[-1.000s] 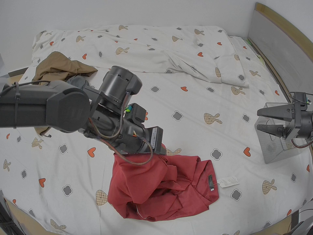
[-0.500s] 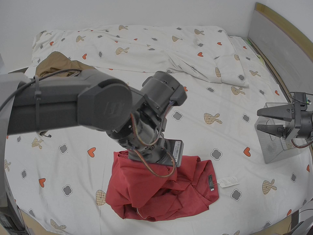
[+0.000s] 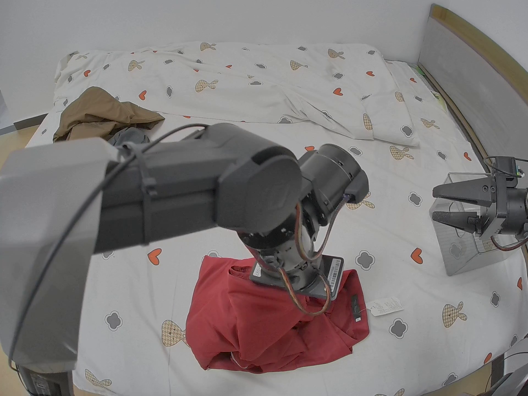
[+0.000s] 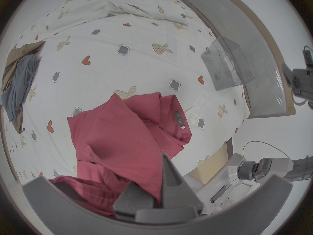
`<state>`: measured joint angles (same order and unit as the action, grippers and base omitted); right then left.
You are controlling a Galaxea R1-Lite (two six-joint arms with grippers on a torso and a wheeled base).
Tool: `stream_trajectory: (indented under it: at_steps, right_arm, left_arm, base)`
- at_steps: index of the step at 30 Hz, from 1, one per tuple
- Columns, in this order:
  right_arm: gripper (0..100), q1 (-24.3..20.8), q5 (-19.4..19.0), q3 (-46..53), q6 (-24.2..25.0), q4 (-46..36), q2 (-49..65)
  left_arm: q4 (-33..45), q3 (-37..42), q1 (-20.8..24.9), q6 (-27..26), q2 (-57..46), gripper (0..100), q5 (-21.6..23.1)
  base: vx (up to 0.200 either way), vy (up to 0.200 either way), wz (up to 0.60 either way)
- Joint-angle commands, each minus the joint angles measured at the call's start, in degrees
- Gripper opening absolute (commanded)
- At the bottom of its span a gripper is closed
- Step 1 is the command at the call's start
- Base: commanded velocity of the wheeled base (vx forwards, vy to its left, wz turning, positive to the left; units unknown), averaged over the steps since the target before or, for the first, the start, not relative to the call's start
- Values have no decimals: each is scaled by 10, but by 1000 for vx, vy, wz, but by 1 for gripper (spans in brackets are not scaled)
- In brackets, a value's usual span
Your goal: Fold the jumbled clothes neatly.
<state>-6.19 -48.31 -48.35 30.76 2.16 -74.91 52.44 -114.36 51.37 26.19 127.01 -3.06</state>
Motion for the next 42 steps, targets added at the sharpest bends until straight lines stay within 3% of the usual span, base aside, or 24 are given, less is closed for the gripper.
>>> stream_trajectory:
  at_steps: [1, 2, 3, 18, 20, 26, 28, 29, 32, 42]
  right_arm:
    - [100, 0, 0, 0, 0, 0, -1]
    - [100, 0, 0, 0, 0, 0, 0]
    - [100, 0, 0, 0, 0, 0, 0]
    - [100, -1, 0, 0, 0, 0, 0]
    - [100, -1, 0, 0, 0, 0, 1]
    - [100, -2, 0, 1, -1, 0, 2]
    - [100, -2, 0, 1, -1, 0, 3]
    - [100, -3, 0, 1, -1, 0, 3]
    - [100, -2, 0, 1, -1, 0, 3]
    - [100, -2, 0, 1, -1, 0, 3]
  left_arm:
    - [0, -2, 5, 0, 32, 0, 0]
    - [0, -2, 5, -1, 43, 0, 0]
    - [0, -2, 5, -1, 50, 100, -1]
    - [-1, -2, 25, -12, 79, 100, 6]
    - [-1, -2, 36, -12, 82, 100, 27]
    - [3, -2, 58, -27, 97, 100, 20]
    - [9, -2, 62, -39, 104, 100, -7]
    - [15, -2, 65, -56, 112, 100, -59]
    - [33, -2, 66, -90, 115, 100, -111]
    - [114, -2, 56, -177, 61, 100, -113]
  base:
    - [0, 0, 0]
    - [0, 0, 0]
    - [0, 0, 0]
    - [0, 0, 0]
    - [0, 0, 0]
    - [0, 0, 0]
    - [0, 0, 0]
    - [0, 0, 0]
    - [0, 0, 0]
    - [0, 0, 0]
